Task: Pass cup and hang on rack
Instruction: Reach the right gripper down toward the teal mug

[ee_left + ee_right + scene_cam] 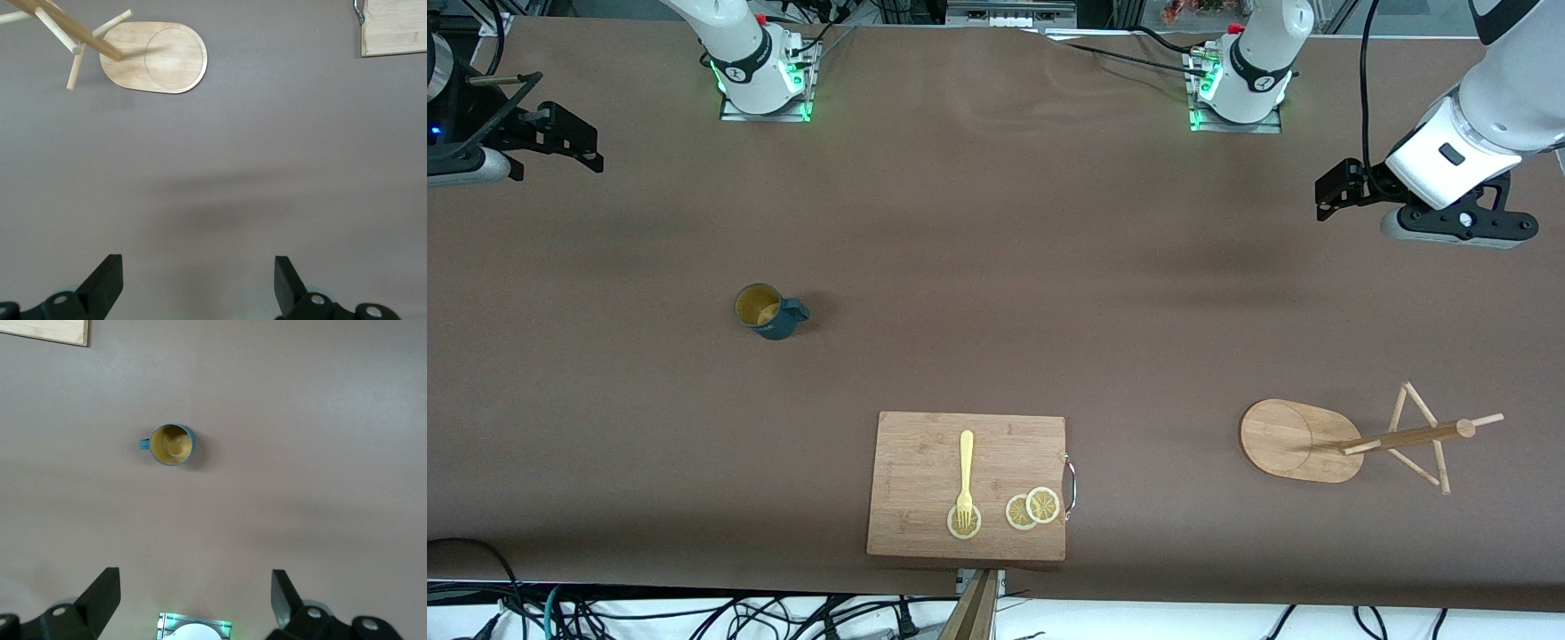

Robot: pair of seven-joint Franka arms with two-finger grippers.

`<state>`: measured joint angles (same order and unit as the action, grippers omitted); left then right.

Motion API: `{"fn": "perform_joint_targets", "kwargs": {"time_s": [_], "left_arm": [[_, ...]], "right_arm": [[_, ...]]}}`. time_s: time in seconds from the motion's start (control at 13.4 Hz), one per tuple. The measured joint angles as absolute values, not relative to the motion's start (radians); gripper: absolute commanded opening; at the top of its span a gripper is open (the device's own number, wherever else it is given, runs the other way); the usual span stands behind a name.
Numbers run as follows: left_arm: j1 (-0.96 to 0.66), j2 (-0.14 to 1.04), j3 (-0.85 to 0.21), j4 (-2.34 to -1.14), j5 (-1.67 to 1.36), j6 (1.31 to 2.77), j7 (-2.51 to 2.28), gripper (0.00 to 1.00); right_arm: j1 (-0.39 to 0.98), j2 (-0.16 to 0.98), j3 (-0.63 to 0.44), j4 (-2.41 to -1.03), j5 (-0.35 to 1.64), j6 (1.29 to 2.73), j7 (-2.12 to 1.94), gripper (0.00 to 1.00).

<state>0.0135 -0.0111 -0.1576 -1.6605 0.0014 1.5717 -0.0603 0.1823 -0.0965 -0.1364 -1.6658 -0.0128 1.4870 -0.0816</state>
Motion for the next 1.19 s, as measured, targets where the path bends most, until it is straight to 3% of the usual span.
{"fn": "perform_joint_targets", "kwargs": {"time_s": [1.19], "left_arm": [[0.015, -0.01, -0.157, -1.656, 0.001, 1.572, -0.06, 1.0]], "right_arm": [[0.181, -0.056, -0.139, -1.639, -0.077, 1.477, -0.078, 1.0]]}}
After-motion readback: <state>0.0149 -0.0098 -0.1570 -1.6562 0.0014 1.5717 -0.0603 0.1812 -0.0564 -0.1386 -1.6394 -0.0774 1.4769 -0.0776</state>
